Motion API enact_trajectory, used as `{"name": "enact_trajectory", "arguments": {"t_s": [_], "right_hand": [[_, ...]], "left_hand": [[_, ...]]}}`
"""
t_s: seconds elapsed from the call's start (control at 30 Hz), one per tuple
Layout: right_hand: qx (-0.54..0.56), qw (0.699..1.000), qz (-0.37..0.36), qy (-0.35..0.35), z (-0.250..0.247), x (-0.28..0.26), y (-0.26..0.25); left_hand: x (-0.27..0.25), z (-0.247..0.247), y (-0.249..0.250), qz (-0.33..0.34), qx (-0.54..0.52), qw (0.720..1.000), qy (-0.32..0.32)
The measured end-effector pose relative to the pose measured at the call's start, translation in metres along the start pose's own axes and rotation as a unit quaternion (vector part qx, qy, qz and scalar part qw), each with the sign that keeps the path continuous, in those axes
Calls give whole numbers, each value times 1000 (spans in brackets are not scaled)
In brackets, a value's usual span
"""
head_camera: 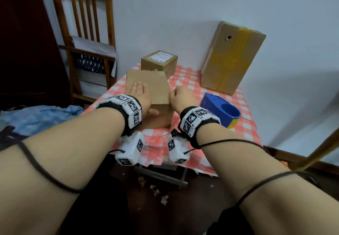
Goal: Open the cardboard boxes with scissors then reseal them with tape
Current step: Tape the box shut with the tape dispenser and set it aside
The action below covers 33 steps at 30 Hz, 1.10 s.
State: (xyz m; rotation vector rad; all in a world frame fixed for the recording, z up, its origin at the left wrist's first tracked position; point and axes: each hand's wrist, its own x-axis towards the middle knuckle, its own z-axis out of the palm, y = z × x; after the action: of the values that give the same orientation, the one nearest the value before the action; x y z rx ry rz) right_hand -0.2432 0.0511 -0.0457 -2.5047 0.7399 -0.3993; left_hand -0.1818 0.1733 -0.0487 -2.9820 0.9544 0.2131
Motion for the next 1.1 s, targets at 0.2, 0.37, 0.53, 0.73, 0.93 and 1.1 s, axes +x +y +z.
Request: {"name": "enact_trajectory", "arguments": {"t_s": [0.2,0.37,0.53,0.73,0.93,1.1], "right_hand": [[41,998,42,-29,8,-2,-5],[-31,999,-3,10,-2,2,-2],[20,998,38,-35,3,0,-6],[2,1000,11,17,1,2,0],[208,969,131,-23,2,6,-1],[312,936,142,-86,-4,1,11]], "left_hand": [[-2,-3,1,-4,-11,1000,-7],[-5,-4,4,-8,-10,1000,-8],[-3,-3,2,-8,-27,1000,-9],[-5,-3,3,-8,-21,1000,-10],[-5,-5,5,-13,-18,1000,-13],[-5,-4,6,-21,-22,999,-13]]}}
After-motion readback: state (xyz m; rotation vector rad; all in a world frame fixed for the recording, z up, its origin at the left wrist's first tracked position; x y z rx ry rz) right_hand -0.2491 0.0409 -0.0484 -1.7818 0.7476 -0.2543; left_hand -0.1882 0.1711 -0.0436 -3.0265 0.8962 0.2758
